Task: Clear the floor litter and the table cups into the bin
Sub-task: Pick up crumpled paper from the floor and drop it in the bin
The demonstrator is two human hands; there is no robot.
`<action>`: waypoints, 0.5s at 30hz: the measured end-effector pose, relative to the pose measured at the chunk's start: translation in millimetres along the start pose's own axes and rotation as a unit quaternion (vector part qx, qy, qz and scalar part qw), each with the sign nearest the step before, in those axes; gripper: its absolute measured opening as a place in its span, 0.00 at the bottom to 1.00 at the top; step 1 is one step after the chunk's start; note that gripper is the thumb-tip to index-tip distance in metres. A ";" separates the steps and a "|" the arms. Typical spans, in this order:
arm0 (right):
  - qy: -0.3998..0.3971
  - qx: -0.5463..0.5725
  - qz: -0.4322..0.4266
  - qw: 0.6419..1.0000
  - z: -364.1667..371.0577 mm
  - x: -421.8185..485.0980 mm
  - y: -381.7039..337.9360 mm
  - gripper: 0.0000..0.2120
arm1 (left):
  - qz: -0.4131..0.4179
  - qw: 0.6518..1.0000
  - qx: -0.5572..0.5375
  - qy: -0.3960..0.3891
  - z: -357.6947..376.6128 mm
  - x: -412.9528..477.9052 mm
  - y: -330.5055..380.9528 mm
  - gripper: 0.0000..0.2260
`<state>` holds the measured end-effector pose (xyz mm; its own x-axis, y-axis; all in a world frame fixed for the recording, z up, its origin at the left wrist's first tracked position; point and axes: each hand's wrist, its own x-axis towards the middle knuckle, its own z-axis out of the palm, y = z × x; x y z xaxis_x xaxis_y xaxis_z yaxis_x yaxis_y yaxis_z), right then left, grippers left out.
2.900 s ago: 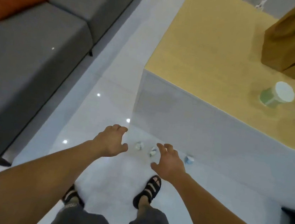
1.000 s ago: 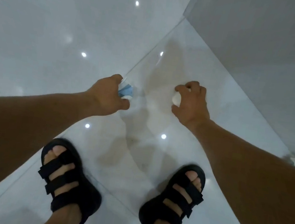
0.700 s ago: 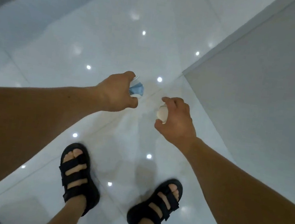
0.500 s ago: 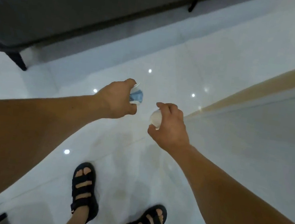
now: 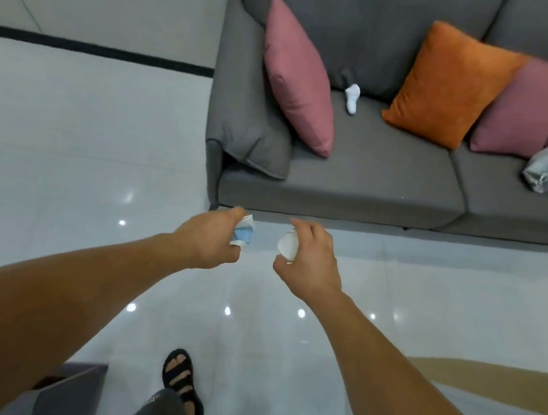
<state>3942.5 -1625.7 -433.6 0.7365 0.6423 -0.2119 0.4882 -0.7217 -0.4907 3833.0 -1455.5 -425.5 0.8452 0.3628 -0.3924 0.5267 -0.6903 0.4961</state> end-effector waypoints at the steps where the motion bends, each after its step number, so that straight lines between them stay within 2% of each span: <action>1: -0.006 -0.005 -0.015 1.000 -1.7 4.0 -21.5 0.34 | -0.008 1.000 -0.004 0.013 -17.5 -8.6 -11.6 0.26; 9: -0.110 -0.044 -0.131 0.984 16.7 51.5 -138.0 0.34 | -0.113 0.989 -0.053 0.079 -98.9 -33.8 -96.9 0.29; 15: -0.154 -0.064 -0.226 0.960 20.9 144.7 -218.5 0.35 | -0.207 0.961 -0.092 0.161 -164.7 -23.9 -142.0 0.30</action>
<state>3932.6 -1369.7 -374.7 0.2727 0.9284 -0.2524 0.7933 -0.3654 -0.4869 3753.0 -1263.1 -359.0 0.5288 0.7771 -0.3412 0.8058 -0.3334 0.4895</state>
